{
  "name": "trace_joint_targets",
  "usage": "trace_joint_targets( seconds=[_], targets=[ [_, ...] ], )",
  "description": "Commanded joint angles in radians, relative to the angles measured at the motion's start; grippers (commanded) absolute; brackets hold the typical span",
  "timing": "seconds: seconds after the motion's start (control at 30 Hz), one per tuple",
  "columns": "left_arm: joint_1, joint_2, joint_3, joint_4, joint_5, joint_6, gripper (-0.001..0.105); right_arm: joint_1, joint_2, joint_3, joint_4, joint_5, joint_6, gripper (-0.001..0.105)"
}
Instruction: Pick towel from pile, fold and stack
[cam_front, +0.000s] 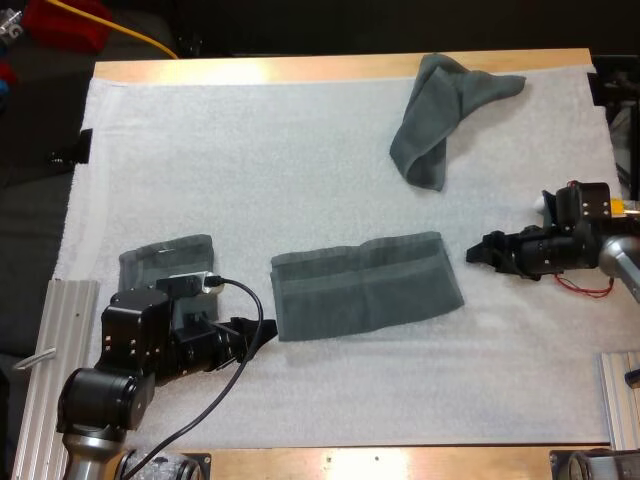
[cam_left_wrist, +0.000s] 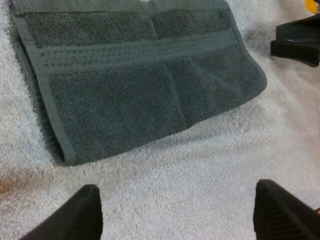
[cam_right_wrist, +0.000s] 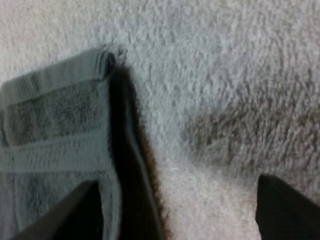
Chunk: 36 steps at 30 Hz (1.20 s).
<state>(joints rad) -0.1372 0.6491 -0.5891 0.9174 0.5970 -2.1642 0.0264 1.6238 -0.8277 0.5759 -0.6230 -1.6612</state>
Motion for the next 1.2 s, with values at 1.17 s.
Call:
trace_joint_targets(
  seconds=[1.17],
  targets=[
    [0.001,-0.005,-0.007,-0.136,0.059,-0.036,0.062,0.223,0.121,-0.013,-0.067,-0.120,0.137,0.058]
  ],
)
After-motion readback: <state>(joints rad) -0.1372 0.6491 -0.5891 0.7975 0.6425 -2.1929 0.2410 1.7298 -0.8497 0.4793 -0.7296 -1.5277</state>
